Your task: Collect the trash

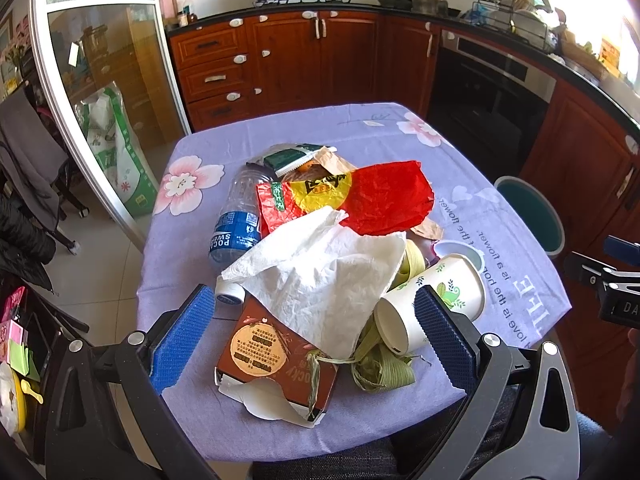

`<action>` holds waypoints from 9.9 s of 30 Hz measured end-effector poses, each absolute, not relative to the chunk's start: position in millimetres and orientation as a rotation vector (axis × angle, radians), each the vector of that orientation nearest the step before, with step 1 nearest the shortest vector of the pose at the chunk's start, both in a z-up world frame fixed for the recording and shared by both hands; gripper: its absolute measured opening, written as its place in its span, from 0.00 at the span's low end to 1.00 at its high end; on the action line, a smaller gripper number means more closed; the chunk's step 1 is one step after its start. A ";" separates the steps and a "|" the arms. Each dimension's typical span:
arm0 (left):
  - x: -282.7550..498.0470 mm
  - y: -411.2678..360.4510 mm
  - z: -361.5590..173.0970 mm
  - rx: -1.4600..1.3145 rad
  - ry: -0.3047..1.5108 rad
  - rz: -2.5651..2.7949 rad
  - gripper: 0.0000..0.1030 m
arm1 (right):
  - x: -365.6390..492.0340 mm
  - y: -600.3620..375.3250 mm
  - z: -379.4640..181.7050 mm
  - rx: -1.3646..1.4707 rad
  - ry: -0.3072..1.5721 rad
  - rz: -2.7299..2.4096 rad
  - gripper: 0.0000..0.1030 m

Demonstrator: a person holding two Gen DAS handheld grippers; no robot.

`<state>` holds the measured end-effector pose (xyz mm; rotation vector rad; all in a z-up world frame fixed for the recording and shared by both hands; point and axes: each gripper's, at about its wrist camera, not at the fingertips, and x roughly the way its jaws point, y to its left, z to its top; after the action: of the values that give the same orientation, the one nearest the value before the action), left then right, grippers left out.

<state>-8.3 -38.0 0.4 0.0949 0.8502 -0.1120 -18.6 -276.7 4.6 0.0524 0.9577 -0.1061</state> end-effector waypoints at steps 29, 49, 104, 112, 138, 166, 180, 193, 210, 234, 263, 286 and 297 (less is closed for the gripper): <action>-15.9 -39.0 -31.0 0.140 0.945 -0.311 0.97 | -3.2 -281.4 -23.0 0.081 1.038 -0.029 0.94; 2.4 5.1 -56.2 0.080 1.086 -0.304 0.89 | 43.6 -182.3 -58.7 0.189 1.163 0.553 0.30; 117.7 -39.6 -72.6 0.528 1.068 -0.345 0.75 | 38.2 -253.8 -27.7 0.288 1.076 0.368 0.04; 105.7 -47.7 -72.6 0.523 1.094 -0.382 0.04 | 46.3 -255.2 -31.6 0.311 1.083 0.370 0.04; 82.3 -226.0 86.1 0.430 0.773 -0.663 0.03 | 46.2 -406.6 35.1 0.401 0.814 0.098 0.04; 188.8 -487.0 -86.2 0.457 1.104 -0.842 0.05 | 133.9 -575.3 -110.9 0.548 1.085 -0.224 0.08; 179.8 -451.8 -58.8 0.416 1.054 -0.734 0.92 | 118.7 -581.4 -95.2 0.560 1.073 -0.305 0.83; 143.7 -390.7 -15.9 0.406 0.991 -0.715 0.96 | 83.0 -540.0 -40.7 0.444 1.019 -0.295 0.86; 114.1 -193.5 21.2 0.384 0.925 -0.492 0.96 | 66.5 -406.8 3.6 0.278 1.007 -0.051 0.89; 125.2 -86.9 -60.9 0.310 1.082 -0.344 0.96 | 105.2 -273.8 -108.9 0.174 1.224 0.148 0.58; 148.6 -134.6 -94.5 0.432 1.089 -0.240 0.90 | 100.2 -294.7 -117.7 0.265 1.179 0.211 0.06; 107.9 -130.8 9.7 0.271 0.963 -0.445 0.06 | 76.3 -317.5 -70.9 0.282 1.065 0.190 0.05; 97.8 -192.4 60.0 0.277 0.864 -0.597 0.06 | 61.6 -381.0 -24.4 0.321 0.931 0.071 0.05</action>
<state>97.8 -192.4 60.0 0.2768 0.8636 -0.5974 61.6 -381.0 -24.4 0.3214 0.9306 0.0709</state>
